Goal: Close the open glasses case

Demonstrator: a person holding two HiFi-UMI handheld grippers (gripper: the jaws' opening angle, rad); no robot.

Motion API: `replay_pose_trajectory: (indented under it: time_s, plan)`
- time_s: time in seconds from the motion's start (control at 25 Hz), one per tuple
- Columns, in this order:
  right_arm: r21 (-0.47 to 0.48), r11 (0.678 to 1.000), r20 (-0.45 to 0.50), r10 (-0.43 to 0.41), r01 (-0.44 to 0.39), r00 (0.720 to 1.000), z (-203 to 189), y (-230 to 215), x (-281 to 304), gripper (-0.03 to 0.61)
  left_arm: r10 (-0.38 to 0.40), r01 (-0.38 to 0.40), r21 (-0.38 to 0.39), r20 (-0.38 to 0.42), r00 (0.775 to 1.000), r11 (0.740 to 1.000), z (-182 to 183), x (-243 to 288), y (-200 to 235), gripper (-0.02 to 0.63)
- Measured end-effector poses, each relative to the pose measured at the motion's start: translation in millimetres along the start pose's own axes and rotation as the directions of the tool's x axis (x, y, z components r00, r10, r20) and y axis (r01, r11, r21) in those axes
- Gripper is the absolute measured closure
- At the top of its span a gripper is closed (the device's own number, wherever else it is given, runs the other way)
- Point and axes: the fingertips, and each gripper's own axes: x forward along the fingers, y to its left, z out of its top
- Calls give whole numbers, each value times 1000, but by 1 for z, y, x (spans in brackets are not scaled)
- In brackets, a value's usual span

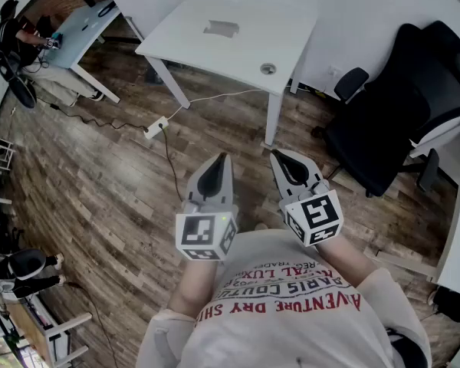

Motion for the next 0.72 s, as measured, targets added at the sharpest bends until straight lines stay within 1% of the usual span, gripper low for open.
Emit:
replay_pose_trajectory:
  time_s: [0.44, 0.72]
  plan:
    - [18, 1000, -25, -18, 18, 1000, -5, -15, 18, 566, -15, 14, -17, -22, 1000, 1000, -3, 25, 10, 615]
    - [87, 996, -40, -27, 31, 999, -11, -21, 46, 566, -15, 12, -51, -55, 998, 999, -14, 42, 35, 615]
